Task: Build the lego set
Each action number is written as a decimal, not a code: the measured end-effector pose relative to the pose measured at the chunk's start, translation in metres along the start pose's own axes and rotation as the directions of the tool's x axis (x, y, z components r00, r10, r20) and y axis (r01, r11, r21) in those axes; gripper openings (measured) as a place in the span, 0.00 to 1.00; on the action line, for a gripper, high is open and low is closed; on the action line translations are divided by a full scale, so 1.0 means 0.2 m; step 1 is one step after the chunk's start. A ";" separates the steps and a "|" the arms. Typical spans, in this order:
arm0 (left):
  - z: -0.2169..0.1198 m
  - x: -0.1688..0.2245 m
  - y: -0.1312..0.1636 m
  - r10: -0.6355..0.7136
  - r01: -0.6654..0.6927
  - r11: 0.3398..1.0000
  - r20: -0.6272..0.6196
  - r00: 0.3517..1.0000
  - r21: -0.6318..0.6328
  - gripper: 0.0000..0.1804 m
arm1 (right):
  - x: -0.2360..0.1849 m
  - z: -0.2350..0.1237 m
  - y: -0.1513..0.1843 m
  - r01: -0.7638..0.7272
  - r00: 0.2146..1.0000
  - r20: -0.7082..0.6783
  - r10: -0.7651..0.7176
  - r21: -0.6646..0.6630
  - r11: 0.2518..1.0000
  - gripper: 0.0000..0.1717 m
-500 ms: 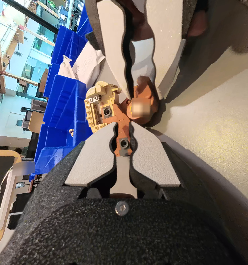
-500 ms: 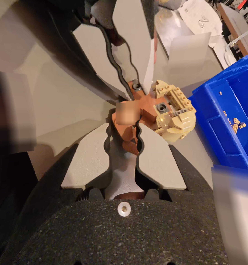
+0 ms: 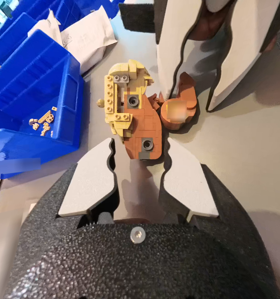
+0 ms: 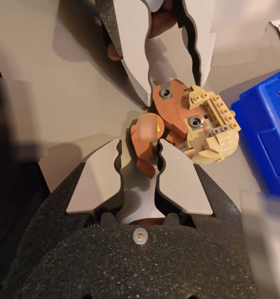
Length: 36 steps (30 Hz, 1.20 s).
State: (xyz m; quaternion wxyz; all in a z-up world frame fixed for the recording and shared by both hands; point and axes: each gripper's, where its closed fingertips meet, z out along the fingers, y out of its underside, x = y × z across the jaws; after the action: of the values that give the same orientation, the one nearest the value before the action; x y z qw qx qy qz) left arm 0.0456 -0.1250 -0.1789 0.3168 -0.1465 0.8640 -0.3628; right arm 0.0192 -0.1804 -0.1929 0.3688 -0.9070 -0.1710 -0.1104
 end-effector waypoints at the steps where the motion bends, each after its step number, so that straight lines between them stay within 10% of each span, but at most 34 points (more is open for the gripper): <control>1: 0.01 0.00 0.01 -0.017 0.017 1.000 -0.022 1.000 -0.013 0.31 | 0.00 0.00 0.00 -0.009 1.000 0.001 0.009 -0.007 1.000 0.23; 7: 0.05 0.02 0.02 -0.055 0.045 0.996 -0.135 0.989 -0.071 0.29 | 0.03 0.03 0.00 -0.040 0.999 -0.025 0.039 -0.042 0.998 0.16; 22: 0.03 -0.01 0.05 -0.120 0.127 0.977 0.052 0.991 -0.174 0.28 | 0.21 -0.13 -0.16 -0.084 0.949 -0.273 0.155 0.255 0.963 0.14; 36: -0.02 -0.06 0.04 0.117 -0.045 0.956 0.236 0.965 -0.289 0.28 | 0.22 -0.02 -0.12 0.115 0.840 -0.532 -0.108 -0.021 0.993 0.14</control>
State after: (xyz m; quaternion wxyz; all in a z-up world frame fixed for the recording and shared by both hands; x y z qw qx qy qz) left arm 0.0513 -0.1113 -0.1772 0.4141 -0.1987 0.8651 -0.2017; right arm 0.0493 -0.1580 -0.1611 0.3999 -0.8272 -0.1152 -0.3774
